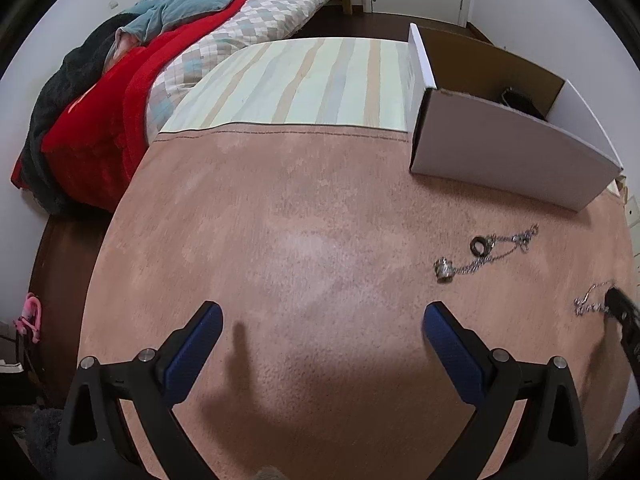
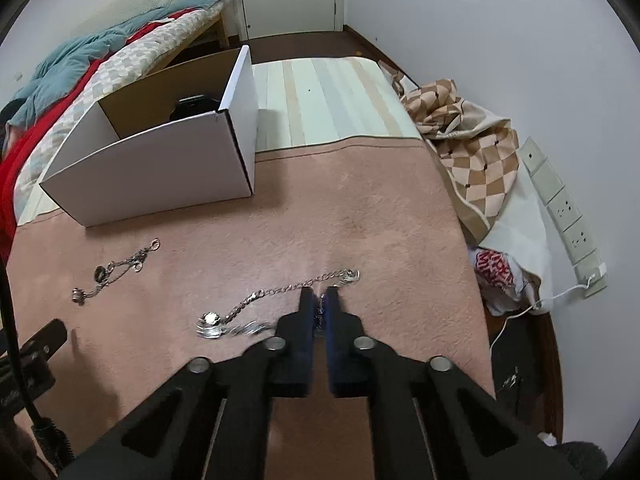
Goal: Organize jewelry
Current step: 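Grasp the silver necklace with the right tool while the left tool grasps the padlock chain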
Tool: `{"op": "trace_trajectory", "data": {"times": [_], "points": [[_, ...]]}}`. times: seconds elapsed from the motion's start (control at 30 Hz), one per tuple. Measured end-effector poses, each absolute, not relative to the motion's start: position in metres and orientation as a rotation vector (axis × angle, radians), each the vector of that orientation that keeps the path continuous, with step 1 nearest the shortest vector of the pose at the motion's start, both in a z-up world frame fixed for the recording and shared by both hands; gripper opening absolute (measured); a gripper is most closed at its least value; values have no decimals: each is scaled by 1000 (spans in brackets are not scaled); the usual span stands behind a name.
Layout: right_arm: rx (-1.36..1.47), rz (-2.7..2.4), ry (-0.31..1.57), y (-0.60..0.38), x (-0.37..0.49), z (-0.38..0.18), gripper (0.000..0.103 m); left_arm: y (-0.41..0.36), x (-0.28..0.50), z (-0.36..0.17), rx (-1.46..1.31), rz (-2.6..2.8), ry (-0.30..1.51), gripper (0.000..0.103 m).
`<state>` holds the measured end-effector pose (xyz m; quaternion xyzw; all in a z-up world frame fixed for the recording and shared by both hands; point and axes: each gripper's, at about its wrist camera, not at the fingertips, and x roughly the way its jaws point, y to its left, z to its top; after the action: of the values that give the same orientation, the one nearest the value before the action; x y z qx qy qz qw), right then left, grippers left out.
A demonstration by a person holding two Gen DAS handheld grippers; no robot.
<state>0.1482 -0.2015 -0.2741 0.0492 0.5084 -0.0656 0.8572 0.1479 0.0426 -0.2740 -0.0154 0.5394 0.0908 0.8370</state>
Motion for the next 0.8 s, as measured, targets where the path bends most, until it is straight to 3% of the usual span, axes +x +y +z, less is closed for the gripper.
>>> {"op": "trace_trajectory", "data": {"times": [0.5,0.6,0.67,0.73,0.8], "points": [[278,-60,960,-225,129,-225,3,5,184,-275,-9,-25,1174,102],[284,-64,967,-226,129,-226,3,2,183,-281,6,-41,1179,79],[287,-65,973,-226,129,-228,3,-1,180,-277,22,-65,1133,55],[285,-65,975,-224,130,-229,3,-4,177,-274,32,-84,1115,8],[288,-61,974,-223,130,-228,3,-4,176,-273,21,-104,1124,6]]}}
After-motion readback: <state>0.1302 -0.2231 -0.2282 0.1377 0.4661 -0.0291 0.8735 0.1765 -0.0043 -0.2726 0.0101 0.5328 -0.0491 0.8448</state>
